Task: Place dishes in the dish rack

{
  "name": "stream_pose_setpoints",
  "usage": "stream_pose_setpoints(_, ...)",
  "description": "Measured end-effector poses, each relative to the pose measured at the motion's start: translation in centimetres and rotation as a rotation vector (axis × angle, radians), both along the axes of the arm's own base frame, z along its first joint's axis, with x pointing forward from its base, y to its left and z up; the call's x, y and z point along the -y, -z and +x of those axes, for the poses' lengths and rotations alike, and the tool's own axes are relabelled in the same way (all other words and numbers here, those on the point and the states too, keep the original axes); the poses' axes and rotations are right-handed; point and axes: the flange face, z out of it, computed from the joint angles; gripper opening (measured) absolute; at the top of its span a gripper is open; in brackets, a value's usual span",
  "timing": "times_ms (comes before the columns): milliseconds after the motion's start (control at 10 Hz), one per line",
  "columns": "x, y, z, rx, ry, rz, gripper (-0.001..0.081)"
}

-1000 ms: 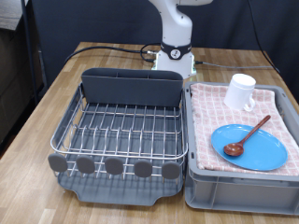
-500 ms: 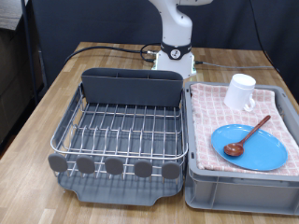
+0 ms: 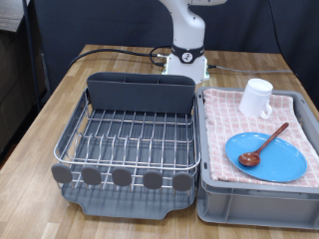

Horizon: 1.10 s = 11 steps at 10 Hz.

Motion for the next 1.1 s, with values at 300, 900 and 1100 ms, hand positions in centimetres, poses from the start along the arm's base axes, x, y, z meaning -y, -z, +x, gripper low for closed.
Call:
stream_pose_setpoints(300, -3.3, 1.2, 2.3, 0.020, 0.077, 0.000, 0.0802)
stream_pose_setpoints(900, -5.4, 8.2, 7.0, 0.021, 0.083, -0.011, 0.0802)
stream_pose_setpoints(1100, -5.9, 11.9, 7.7, 0.030, 0.083, -0.066, 0.0802)
